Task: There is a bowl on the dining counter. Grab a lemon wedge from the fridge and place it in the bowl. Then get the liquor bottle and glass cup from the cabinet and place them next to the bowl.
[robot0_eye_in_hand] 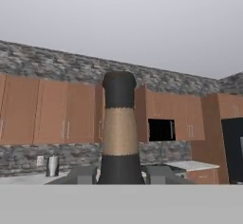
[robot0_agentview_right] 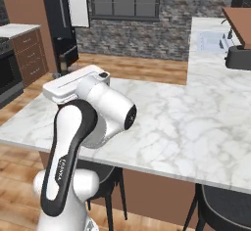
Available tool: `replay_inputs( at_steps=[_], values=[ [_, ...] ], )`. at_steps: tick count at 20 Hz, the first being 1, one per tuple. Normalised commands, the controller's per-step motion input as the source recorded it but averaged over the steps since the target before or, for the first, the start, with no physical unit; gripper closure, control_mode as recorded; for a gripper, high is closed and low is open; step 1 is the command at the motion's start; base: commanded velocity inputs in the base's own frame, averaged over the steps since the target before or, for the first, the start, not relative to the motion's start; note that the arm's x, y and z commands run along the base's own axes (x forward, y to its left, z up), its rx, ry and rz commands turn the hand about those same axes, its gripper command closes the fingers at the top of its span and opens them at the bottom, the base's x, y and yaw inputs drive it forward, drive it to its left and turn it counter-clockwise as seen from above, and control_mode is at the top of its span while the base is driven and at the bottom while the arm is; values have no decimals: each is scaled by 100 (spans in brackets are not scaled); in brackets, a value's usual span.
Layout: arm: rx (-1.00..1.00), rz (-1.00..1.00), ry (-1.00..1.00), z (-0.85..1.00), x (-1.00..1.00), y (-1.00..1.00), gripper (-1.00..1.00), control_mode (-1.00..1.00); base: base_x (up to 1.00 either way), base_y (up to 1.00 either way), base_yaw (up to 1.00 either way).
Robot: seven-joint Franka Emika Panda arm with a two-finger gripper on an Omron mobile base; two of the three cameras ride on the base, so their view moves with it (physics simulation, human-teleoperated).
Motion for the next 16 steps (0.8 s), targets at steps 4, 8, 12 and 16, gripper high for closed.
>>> replay_inputs(
  at_steps=[4,8,12,16],
  values=[
    [0,21,0,-29,21,-19,100,-100,0,0,0],
    [0,20,0,-23,18,-24,100,-100,0,0,0],
    [0,15,0,-16,13,-17,100,-100,0,0,0],
    [-4,0,0,-15,22,-1,100,-100,0,0,0]
  ],
)
